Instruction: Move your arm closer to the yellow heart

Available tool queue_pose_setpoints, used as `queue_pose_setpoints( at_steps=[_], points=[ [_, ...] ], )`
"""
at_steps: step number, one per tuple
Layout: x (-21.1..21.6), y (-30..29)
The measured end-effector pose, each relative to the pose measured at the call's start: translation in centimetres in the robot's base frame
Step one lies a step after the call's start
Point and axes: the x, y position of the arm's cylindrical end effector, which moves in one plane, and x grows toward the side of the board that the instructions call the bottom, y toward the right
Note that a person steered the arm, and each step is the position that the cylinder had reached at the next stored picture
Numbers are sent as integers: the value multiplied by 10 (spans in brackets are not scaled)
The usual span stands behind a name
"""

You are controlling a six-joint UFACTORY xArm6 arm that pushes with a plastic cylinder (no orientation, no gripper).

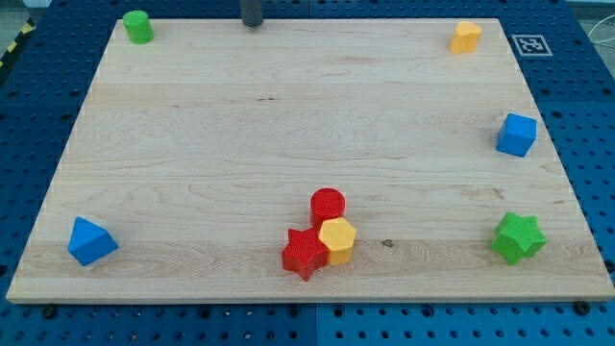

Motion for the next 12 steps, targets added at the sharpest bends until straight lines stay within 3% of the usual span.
queue_pose_setpoints(
  at_steps=[3,8,10,12],
  points=[
    [0,42],
    [0,200],
    [0,234],
    [7,347]
  ],
)
